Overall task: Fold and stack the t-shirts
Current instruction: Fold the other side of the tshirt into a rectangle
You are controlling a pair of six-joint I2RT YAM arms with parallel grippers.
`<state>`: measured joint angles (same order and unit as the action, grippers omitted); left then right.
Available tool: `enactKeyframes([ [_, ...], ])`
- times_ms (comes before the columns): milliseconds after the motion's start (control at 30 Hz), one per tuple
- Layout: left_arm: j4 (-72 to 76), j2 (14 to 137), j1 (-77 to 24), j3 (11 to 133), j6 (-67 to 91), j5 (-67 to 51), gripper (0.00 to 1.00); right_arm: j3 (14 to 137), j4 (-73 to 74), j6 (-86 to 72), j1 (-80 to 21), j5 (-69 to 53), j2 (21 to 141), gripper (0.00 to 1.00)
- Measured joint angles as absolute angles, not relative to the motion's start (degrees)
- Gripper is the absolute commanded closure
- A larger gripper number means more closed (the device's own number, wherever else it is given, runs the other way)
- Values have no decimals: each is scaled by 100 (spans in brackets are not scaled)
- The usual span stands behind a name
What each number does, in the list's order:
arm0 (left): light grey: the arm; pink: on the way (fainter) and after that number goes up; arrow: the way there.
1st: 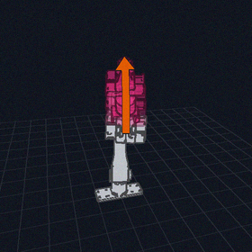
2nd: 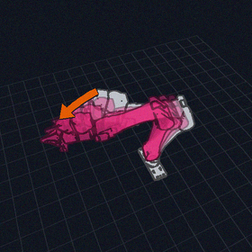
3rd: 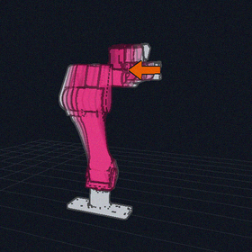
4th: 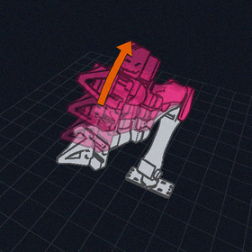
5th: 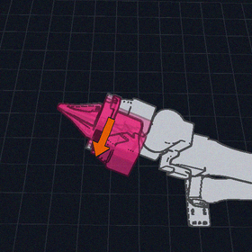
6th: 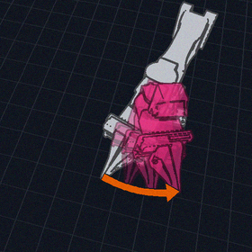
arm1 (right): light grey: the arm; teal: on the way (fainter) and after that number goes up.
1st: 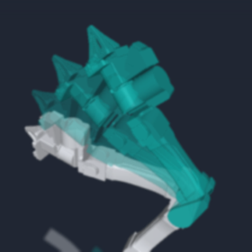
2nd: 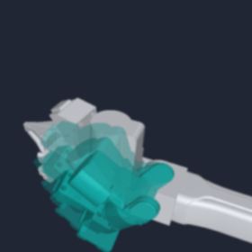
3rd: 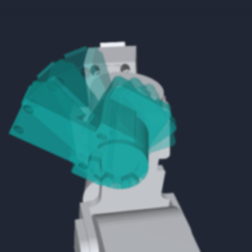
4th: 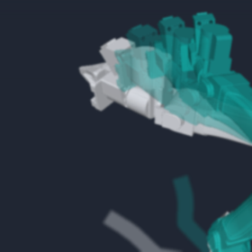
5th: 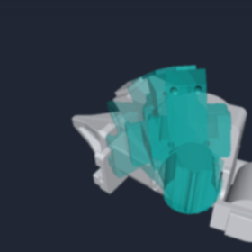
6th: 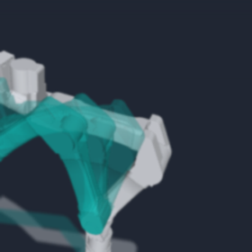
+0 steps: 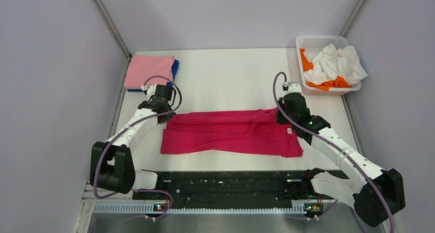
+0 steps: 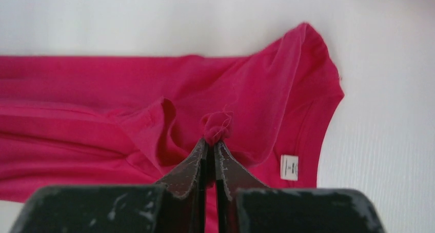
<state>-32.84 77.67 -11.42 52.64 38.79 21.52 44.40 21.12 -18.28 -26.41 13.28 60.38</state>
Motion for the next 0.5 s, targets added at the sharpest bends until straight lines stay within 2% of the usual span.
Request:
enactKeyframes([
  [133,-3142,7634,-1149,4801,3992,2150,100,3870,2318,-2121,-2729,1299,5721,82],
  [167,-3142,7634,-1149,4722,4042,2152,90,3769,2379,-2231,-2768,1291,5682,80],
  [200,-3133,7634,-1149,4650,4091,2156,77,3658,2436,-2381,-2838,1284,5642,73],
  [267,-3133,7631,-1151,4484,4248,2217,36,3481,2587,-2714,-3046,1253,5572,56],
  [333,-3197,7631,-1153,4364,4362,2322,18,3321,2860,-3144,-3361,1221,5452,39],
  [400,-3312,7603,-1153,4324,4515,2416,12,3210,3203,-3524,-3658,1177,5266,22],
  [500,-3437,7441,-1153,4327,4641,2550,11,3151,3715,-3935,-3876,1087,4827,4],
])
